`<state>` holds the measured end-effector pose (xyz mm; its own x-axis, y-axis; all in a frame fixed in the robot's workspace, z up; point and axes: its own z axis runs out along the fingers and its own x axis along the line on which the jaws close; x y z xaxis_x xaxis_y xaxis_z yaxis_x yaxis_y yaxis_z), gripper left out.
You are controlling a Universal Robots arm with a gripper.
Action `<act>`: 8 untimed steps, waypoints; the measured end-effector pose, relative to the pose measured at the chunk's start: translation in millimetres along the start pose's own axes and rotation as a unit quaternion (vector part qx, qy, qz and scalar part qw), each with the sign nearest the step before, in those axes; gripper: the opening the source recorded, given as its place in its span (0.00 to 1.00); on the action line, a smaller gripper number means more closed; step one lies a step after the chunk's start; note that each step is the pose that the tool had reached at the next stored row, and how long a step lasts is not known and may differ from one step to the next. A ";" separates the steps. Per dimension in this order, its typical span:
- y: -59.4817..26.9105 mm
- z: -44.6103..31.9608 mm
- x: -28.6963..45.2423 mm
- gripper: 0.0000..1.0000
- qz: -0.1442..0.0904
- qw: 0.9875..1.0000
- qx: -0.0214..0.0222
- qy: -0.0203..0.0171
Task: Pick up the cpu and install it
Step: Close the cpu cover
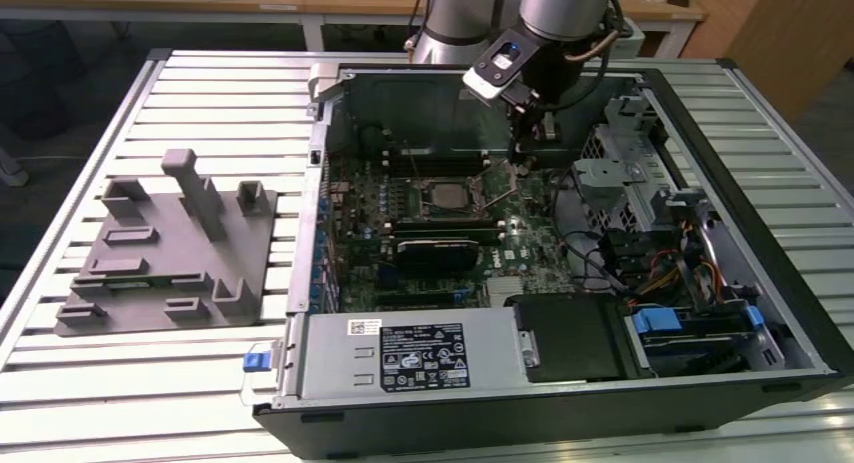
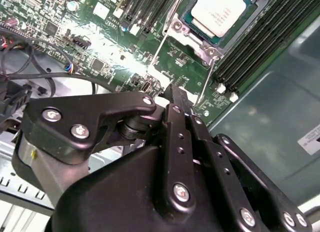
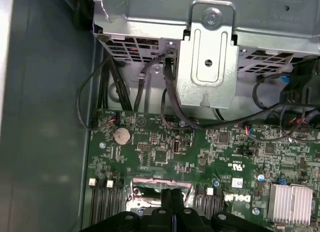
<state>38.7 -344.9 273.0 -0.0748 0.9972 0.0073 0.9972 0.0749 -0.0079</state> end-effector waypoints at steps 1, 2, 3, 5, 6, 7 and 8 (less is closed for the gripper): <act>0.9 1.1 0.0 0.11 0.000 1.000 0.000 0.000; 2.2 2.0 0.0 0.11 -0.001 1.000 0.000 0.000; 3.6 2.9 0.0 0.11 -0.001 1.000 0.000 0.000; 5.9 4.8 0.1 0.11 -0.002 1.000 0.000 0.000; 6.2 5.6 0.0 0.11 -0.002 1.000 0.000 0.000; 6.3 6.2 0.0 0.11 -0.003 1.000 0.000 0.000; 6.5 6.9 0.0 0.11 -0.003 1.000 0.000 0.000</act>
<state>45.1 -344.3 266.0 -0.0806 0.9967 0.0072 0.9967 0.0807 -0.0079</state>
